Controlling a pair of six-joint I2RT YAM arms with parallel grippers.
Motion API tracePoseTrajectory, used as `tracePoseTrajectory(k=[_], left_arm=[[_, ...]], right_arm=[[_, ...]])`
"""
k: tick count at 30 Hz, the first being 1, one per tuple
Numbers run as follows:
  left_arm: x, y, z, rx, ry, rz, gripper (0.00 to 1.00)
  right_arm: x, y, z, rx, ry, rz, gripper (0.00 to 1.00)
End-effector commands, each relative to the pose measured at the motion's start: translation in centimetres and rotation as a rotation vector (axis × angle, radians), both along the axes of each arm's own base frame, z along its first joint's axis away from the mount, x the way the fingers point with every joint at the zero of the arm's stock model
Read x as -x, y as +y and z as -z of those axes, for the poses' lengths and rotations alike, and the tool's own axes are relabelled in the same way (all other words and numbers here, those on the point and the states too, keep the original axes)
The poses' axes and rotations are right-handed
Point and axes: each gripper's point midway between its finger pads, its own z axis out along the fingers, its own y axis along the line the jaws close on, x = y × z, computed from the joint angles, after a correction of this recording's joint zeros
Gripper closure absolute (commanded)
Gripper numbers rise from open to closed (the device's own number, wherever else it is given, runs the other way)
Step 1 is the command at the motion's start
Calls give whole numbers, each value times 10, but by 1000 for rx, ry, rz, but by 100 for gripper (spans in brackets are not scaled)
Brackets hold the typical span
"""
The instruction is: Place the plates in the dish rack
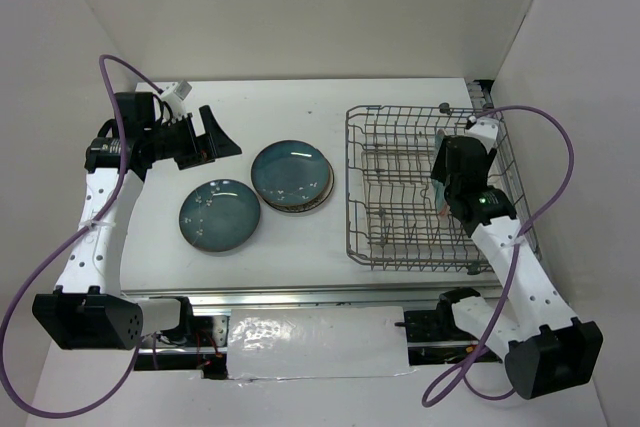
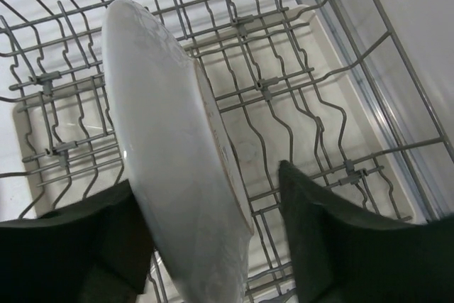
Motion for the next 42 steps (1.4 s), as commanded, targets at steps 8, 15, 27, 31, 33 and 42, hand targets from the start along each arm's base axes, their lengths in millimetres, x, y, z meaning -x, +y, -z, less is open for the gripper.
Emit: tracePoseTrajectory(k=[8, 15, 27, 31, 33, 42], left_arm=[[3, -2, -12, -6, -64, 22, 1], [3, -4, -11, 8, -61, 26, 1], [3, -3, -9, 0, -56, 20, 1], [2, -4, -7, 2, -49, 19, 1], [2, -4, -7, 5, -47, 21, 1], [4, -2, -8, -9, -50, 12, 1]], right_arm=[[6, -11, -21, 20, -56, 53, 100], [13, -25, -70, 120, -149, 111, 100], [14, 0, -160, 206, -285, 21, 100], [13, 16, -151, 209, -253, -9, 100], [12, 28, -145, 149, -262, -6, 100], [0, 60, -112, 103, -208, -29, 100]])
